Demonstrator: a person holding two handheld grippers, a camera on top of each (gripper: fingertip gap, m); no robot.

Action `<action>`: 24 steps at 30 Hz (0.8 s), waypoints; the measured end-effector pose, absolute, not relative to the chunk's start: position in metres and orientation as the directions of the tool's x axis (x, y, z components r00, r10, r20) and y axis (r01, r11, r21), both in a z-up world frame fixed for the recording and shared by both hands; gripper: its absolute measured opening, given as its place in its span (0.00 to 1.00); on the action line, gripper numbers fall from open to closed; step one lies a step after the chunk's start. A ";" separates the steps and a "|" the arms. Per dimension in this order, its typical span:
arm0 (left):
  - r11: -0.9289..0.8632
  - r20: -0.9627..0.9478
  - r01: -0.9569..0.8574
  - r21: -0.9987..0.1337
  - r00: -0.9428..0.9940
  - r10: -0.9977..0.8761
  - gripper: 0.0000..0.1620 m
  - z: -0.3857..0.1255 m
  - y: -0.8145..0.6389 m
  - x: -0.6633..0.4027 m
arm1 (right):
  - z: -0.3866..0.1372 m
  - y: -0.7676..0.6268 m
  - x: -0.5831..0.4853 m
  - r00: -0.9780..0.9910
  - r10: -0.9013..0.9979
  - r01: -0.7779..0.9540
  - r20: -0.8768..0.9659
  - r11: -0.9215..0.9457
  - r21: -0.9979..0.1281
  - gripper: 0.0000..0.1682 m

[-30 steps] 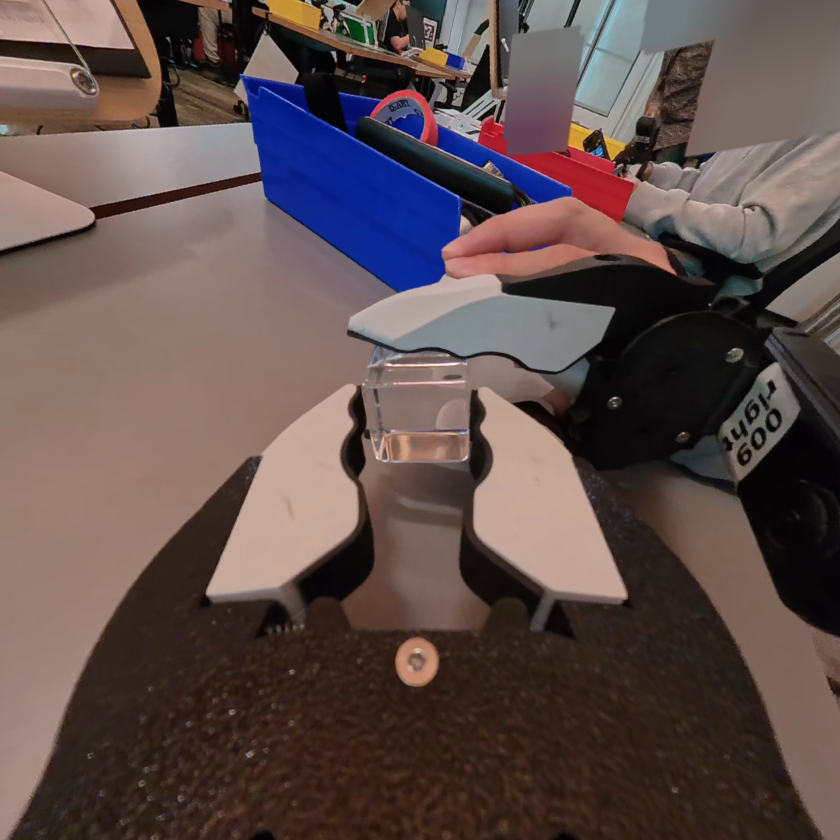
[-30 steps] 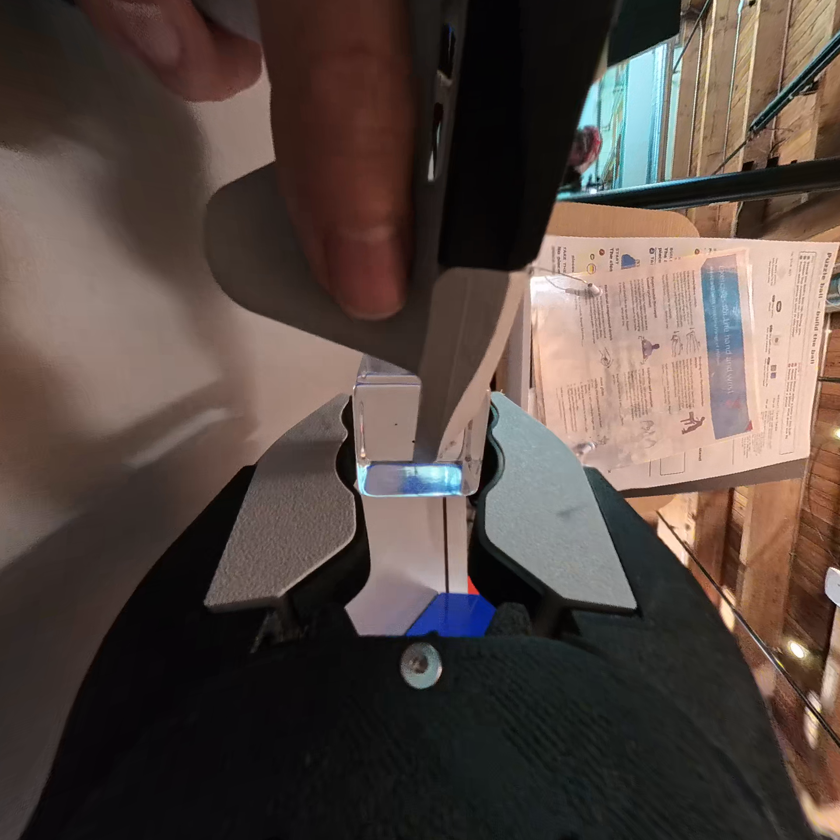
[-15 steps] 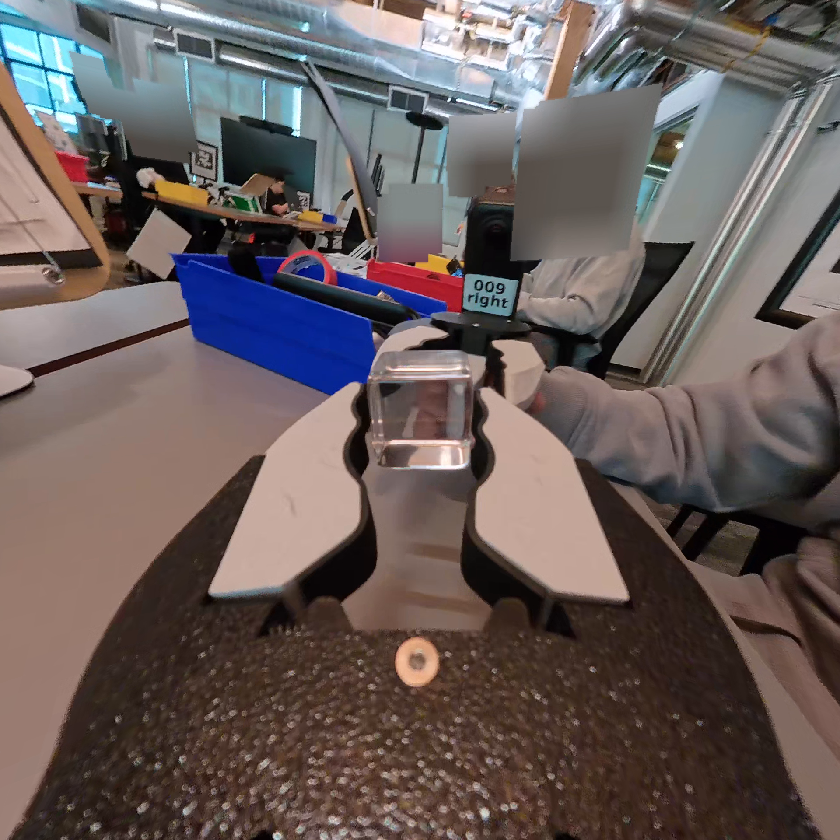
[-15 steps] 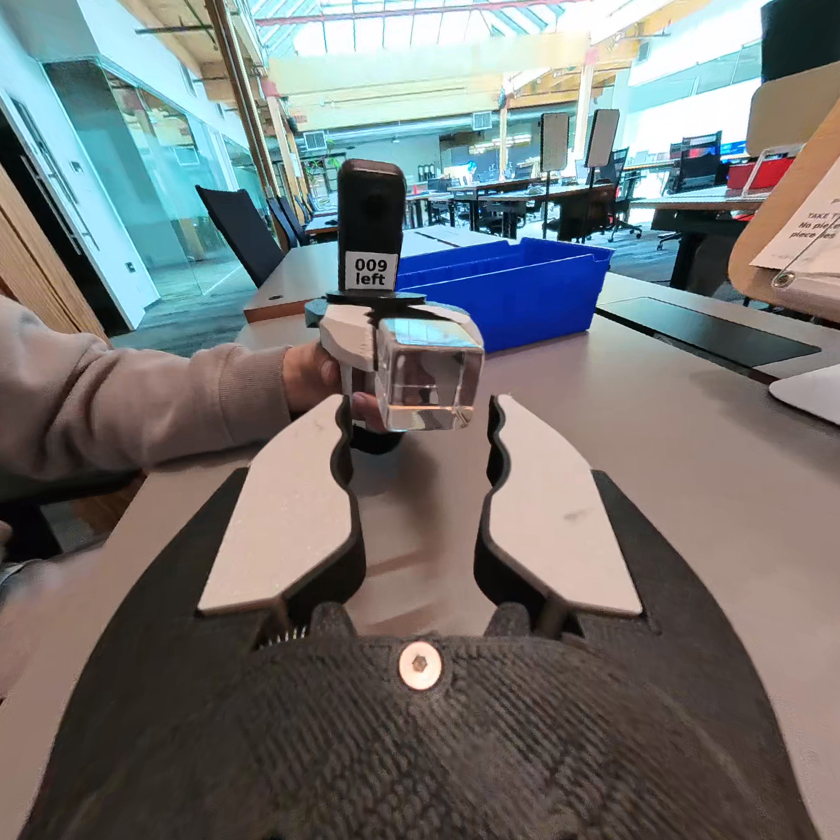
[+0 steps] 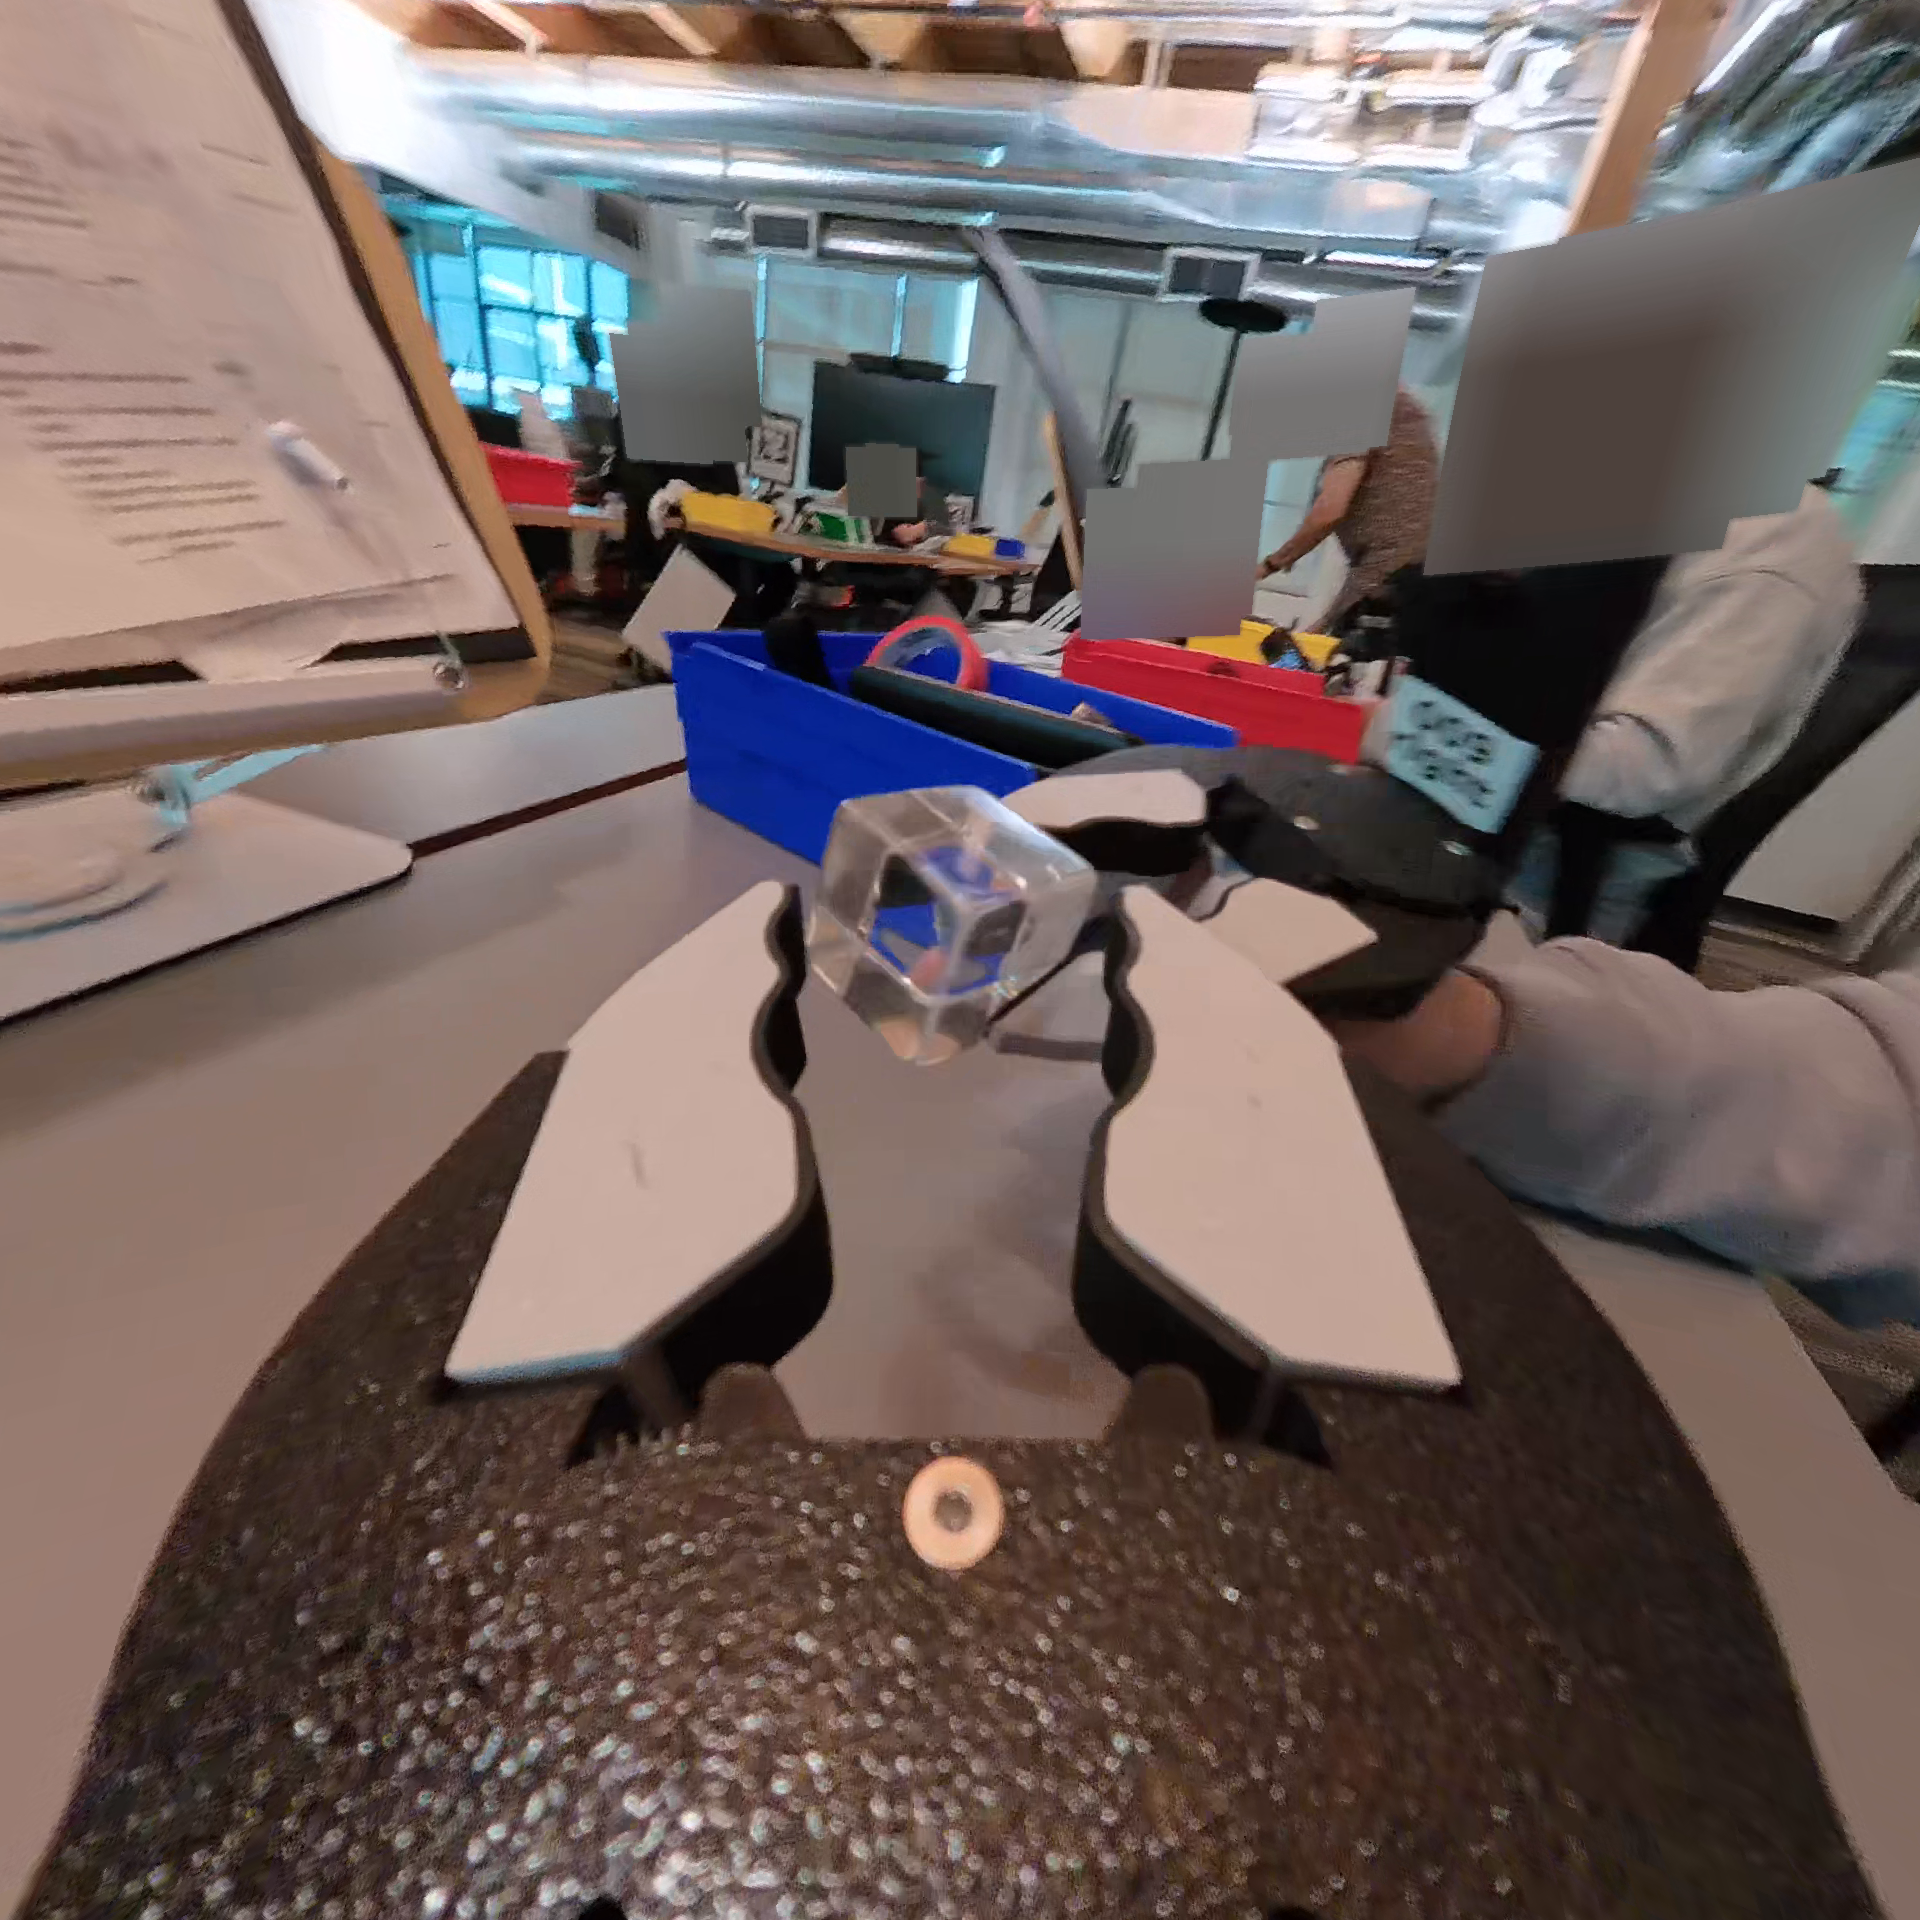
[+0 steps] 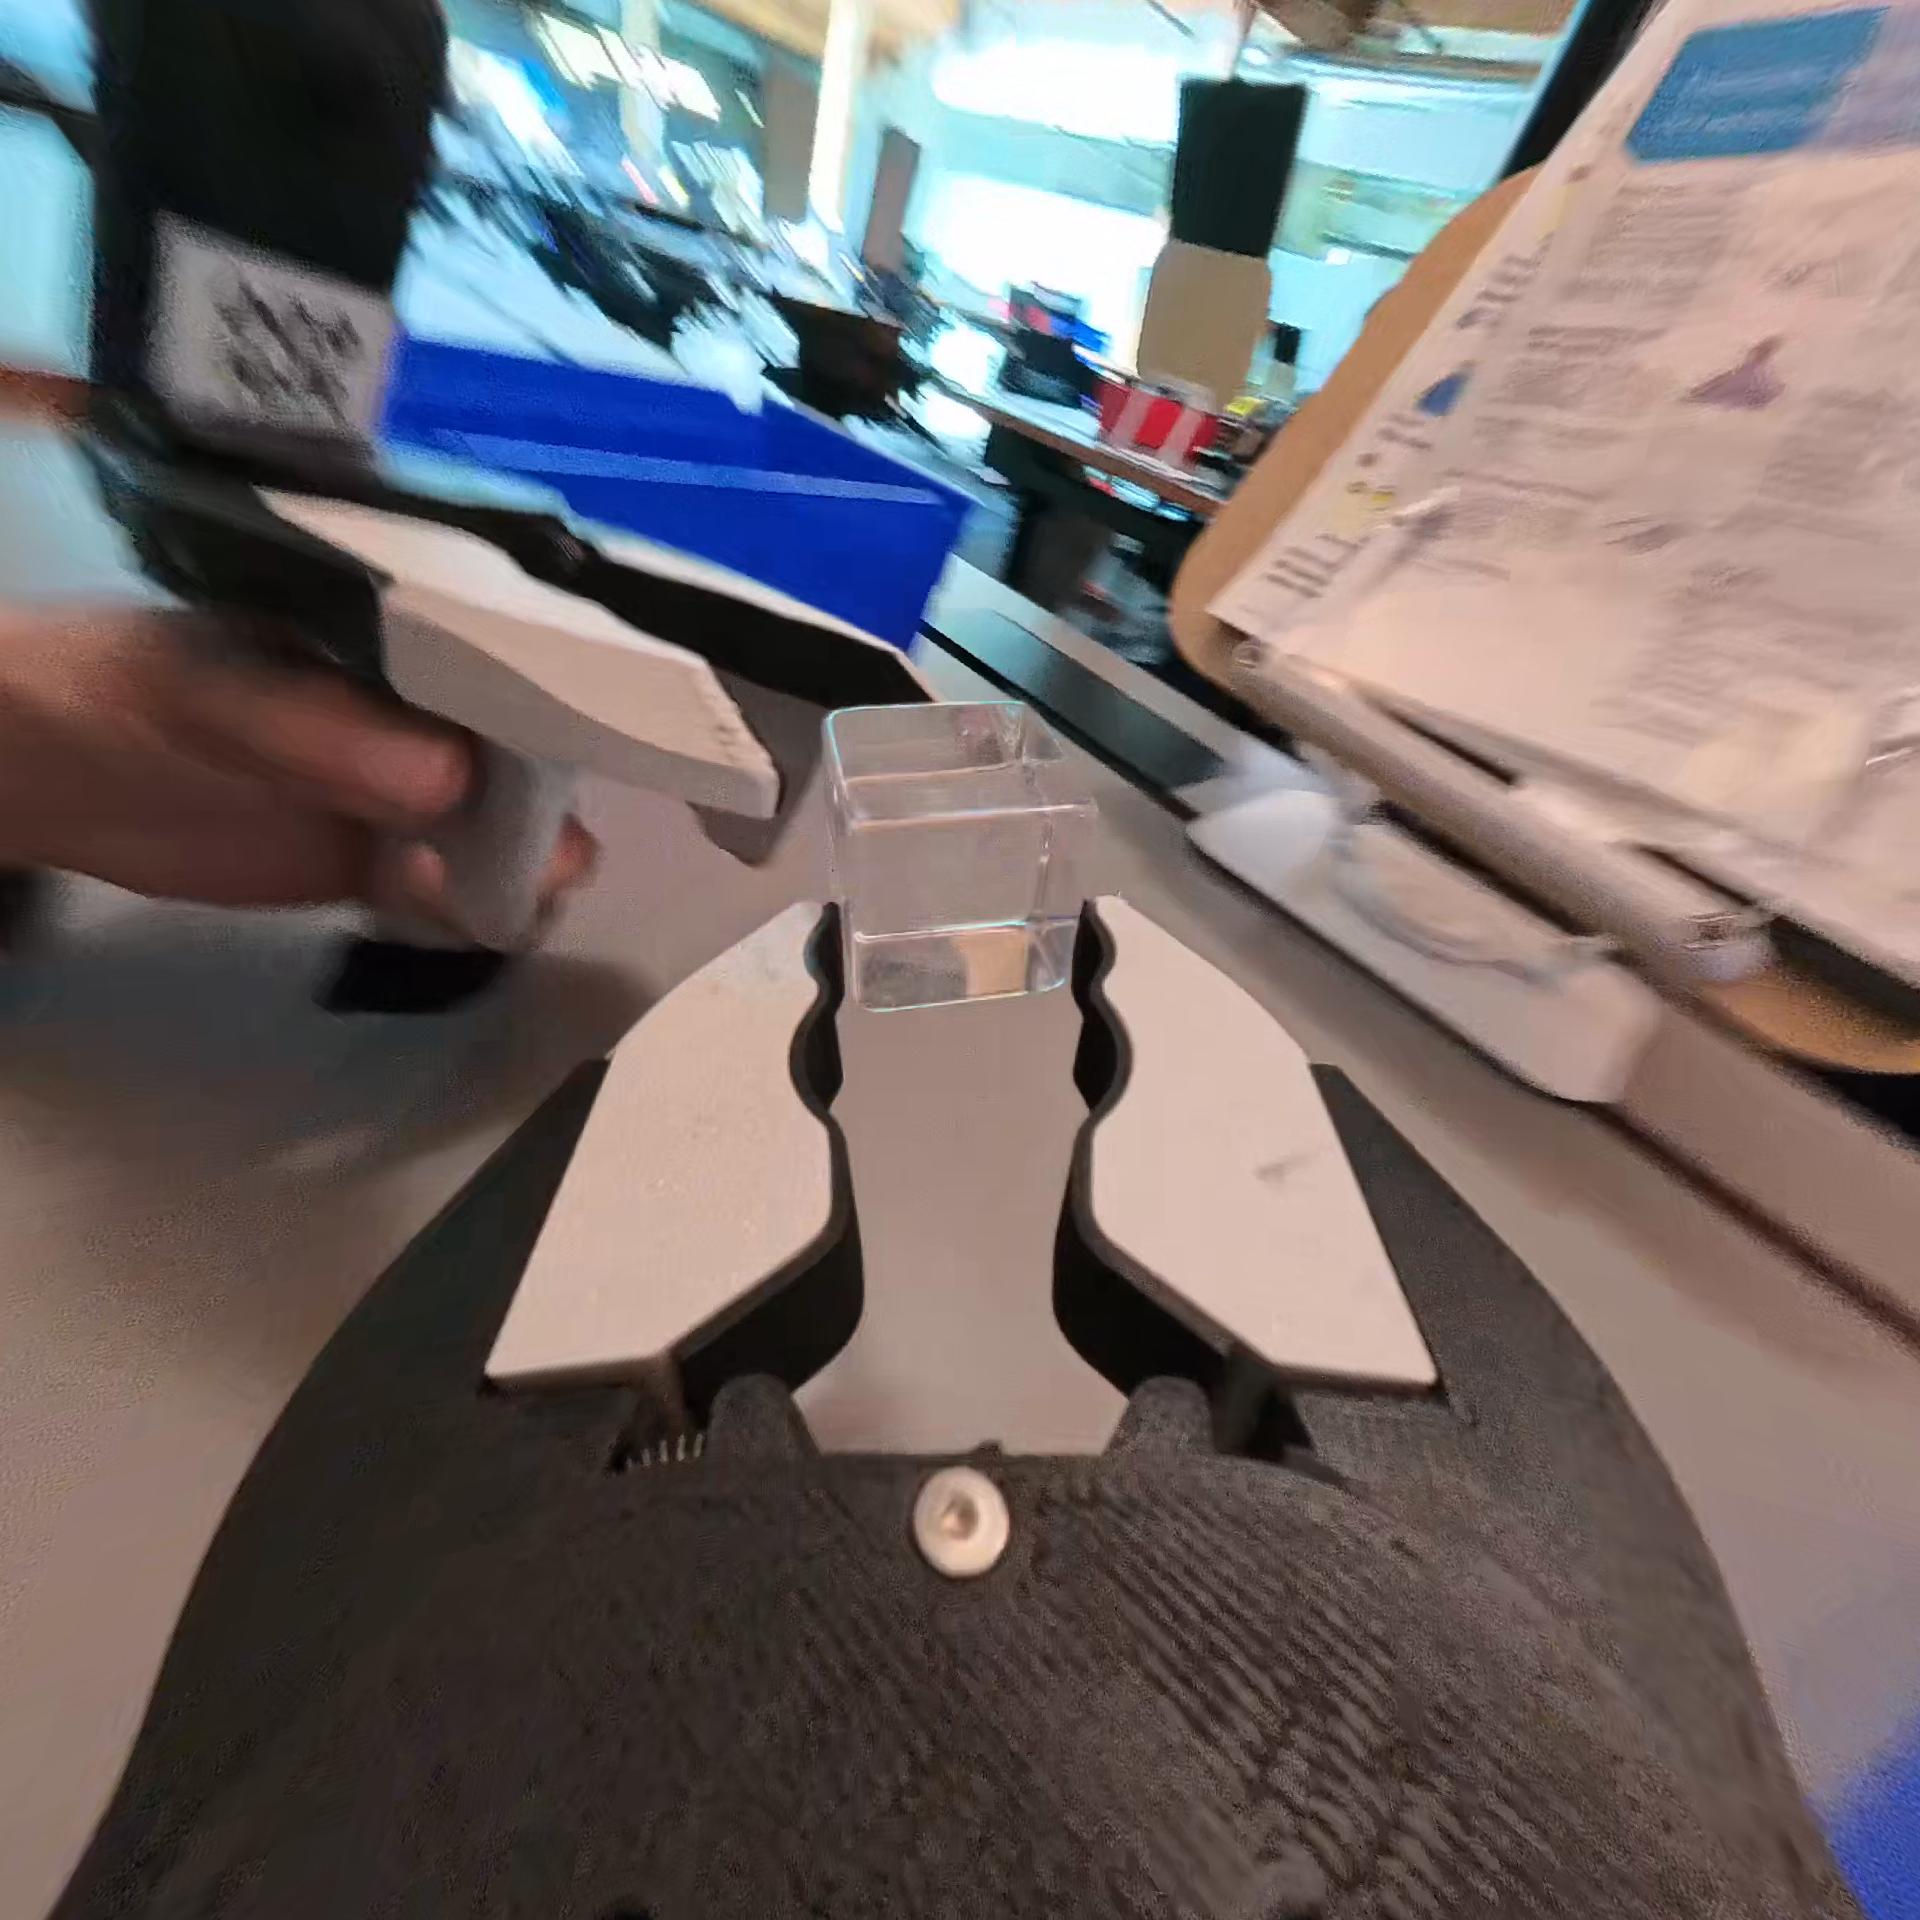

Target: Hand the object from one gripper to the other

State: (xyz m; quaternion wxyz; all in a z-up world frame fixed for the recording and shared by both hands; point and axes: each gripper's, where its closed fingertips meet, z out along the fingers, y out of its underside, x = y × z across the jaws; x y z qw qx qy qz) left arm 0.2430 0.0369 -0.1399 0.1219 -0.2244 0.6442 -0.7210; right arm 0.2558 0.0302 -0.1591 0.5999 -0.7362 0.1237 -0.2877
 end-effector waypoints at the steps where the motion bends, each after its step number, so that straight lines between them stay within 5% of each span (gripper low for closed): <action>1: -0.124 0.186 -0.143 -0.982 -0.857 -0.481 0.34 -0.144 0.035 0.245 | -0.161 0.028 0.259 0.741 -0.542 0.234 0.397 -0.345 -0.909 0.26; 5: -0.018 0.266 -0.301 -0.953 -0.813 -0.518 0.40 -0.168 0.027 0.247 | -0.169 0.023 0.263 0.397 -0.315 0.490 0.862 -0.721 -0.489 0.26; 8: 0.076 0.265 -0.363 -0.929 -0.793 -0.549 0.42 -0.184 0.028 0.248 | -0.175 0.021 0.265 0.176 -0.082 0.494 0.981 -0.855 -0.160 0.25; 13: 0.158 0.237 -0.393 -0.906 -0.779 -0.581 0.39 -0.200 0.024 0.246 | -0.182 0.037 0.251 0.099 0.045 0.508 0.994 -0.862 -0.012 0.25; 14: 0.169 0.217 -0.388 -0.906 -0.769 -0.601 0.31 -0.202 0.027 0.249 | -0.182 0.038 0.250 0.091 0.056 0.508 0.994 -0.861 0.002 0.25; 18: 0.163 0.234 -0.376 -0.912 -0.805 -0.546 0.28 -0.200 0.029 0.247 | -0.184 0.041 0.247 0.226 -0.060 0.571 0.972 -0.801 -0.182 0.25; 21: 0.193 0.123 -0.262 -0.946 -0.837 -0.533 0.28 -0.195 0.034 0.250 | -0.175 0.039 0.243 0.503 -0.269 0.567 0.822 -0.615 -0.548 0.34; 24: 0.226 -0.123 0.003 -0.974 -0.845 -0.520 0.28 -0.177 0.042 0.254 | -0.173 0.032 0.238 0.872 -0.325 0.250 0.366 -0.347 -0.904 0.51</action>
